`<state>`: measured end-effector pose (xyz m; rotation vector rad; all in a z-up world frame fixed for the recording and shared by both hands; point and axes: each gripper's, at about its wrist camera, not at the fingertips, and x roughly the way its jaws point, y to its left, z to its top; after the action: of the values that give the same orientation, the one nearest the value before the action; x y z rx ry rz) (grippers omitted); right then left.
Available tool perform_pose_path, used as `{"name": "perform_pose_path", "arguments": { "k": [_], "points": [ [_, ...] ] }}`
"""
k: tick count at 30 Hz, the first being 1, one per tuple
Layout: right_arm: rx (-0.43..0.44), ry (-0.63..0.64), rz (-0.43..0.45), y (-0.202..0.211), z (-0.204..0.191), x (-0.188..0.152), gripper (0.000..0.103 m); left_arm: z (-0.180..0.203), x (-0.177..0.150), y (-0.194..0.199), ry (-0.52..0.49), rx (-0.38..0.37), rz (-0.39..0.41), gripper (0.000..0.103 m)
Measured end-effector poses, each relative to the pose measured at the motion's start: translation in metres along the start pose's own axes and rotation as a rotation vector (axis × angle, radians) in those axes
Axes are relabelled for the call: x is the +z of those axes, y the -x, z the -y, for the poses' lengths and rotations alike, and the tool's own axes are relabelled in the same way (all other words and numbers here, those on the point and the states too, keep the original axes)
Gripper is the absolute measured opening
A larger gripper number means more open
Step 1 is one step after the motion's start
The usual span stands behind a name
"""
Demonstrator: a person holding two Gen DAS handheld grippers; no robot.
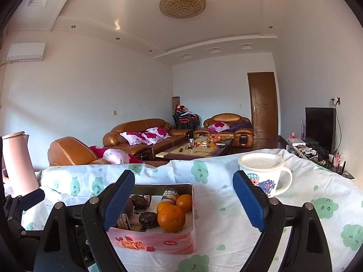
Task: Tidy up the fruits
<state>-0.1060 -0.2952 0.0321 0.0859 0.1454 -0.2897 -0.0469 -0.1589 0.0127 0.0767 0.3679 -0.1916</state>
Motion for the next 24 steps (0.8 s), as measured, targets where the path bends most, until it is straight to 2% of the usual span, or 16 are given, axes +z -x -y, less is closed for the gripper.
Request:
{"name": "perform_pose_path", "arguments": {
  "k": [24],
  "points": [
    [-0.003,-0.003,-0.005,-0.0008,0.0026,-0.0018,0.09,-0.0008,-0.0004,-0.0007,0.001,0.006,-0.005,0.103]
  ]
}}
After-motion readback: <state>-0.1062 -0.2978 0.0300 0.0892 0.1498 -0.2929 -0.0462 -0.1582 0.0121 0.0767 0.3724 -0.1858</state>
